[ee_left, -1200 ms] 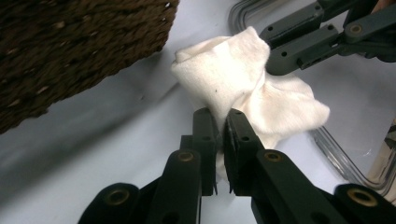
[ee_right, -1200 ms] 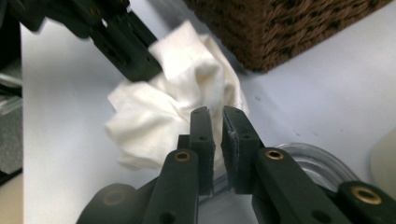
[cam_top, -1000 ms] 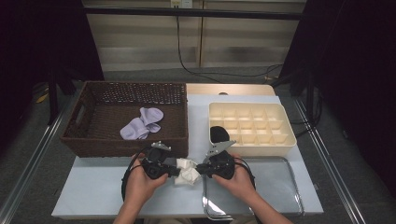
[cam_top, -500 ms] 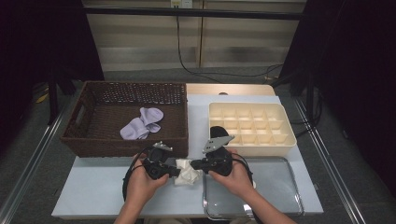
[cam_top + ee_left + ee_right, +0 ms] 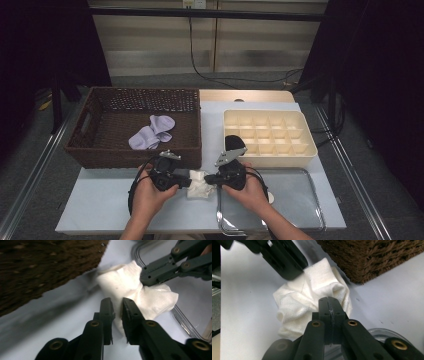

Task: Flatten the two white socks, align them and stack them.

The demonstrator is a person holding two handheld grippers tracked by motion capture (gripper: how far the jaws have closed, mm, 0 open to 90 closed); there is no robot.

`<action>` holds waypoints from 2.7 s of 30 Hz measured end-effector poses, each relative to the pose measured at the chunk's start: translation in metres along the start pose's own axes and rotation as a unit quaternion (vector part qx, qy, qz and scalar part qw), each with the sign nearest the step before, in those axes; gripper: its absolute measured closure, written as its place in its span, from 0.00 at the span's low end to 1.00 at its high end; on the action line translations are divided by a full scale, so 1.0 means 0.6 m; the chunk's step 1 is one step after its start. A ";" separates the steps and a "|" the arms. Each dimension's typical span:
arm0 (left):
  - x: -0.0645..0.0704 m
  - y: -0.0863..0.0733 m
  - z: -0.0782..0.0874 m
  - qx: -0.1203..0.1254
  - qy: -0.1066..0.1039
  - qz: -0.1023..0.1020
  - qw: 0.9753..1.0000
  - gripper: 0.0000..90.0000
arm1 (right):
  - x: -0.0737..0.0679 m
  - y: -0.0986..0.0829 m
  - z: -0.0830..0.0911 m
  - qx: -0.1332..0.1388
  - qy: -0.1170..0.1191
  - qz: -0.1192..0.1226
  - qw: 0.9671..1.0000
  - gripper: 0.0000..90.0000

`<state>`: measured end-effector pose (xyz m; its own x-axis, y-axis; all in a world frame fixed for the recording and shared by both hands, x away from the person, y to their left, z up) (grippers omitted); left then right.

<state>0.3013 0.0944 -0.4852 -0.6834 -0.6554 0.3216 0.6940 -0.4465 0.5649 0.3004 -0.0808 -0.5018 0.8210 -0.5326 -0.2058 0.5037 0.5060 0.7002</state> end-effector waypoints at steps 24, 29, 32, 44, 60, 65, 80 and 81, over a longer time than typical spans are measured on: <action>-0.012 -0.020 -0.022 -0.021 0.002 -0.006 1.000 0.91 | 0.007 -0.009 0.010 -0.008 -0.023 0.017 1.000 0.99; -0.011 -0.020 -0.023 -0.020 0.003 -0.003 1.000 0.91 | -0.014 0.021 0.037 0.016 -0.022 0.035 0.999 0.99; -0.011 -0.020 -0.023 -0.019 0.005 -0.006 1.000 0.91 | -0.024 0.024 0.029 0.008 -0.010 0.047 0.999 0.99; -0.003 -0.017 -0.022 -0.003 -0.027 0.010 1.000 0.94 | -0.017 0.000 -0.004 -0.005 0.011 0.029 1.000 1.00; 0.039 0.005 -0.027 0.028 -0.062 -0.007 0.998 0.96 | -0.006 -0.009 0.000 0.010 0.019 0.015 1.000 1.00; 0.045 0.012 -0.031 0.036 -0.064 -0.015 0.997 0.95 | -0.004 -0.011 0.002 0.013 0.016 0.014 1.000 1.00; 0.055 0.022 -0.039 0.043 -0.051 -0.029 0.997 0.94 | 0.005 -0.019 0.008 0.015 0.012 -0.007 1.000 1.00; 0.055 0.022 -0.040 0.045 -0.051 -0.028 0.997 0.94 | 0.004 -0.019 0.008 0.015 0.012 -0.003 1.000 1.00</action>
<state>0.2934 0.0523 -0.4854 -0.7429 -0.5640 0.3606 0.6344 -0.4213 0.6481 0.2951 -0.0911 -0.5071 0.8244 -0.5194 -0.2251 0.5003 0.4824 0.7191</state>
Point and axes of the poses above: each handheld gripper's, and its own axes: z roughly backward along the jaws, y roughly out of its top, x roughly to its right, the point moved 5 cm from there along -z, roughly forward along the jaws, and after that the axes turned 3 degrees about -z, right-handed, at the moved point
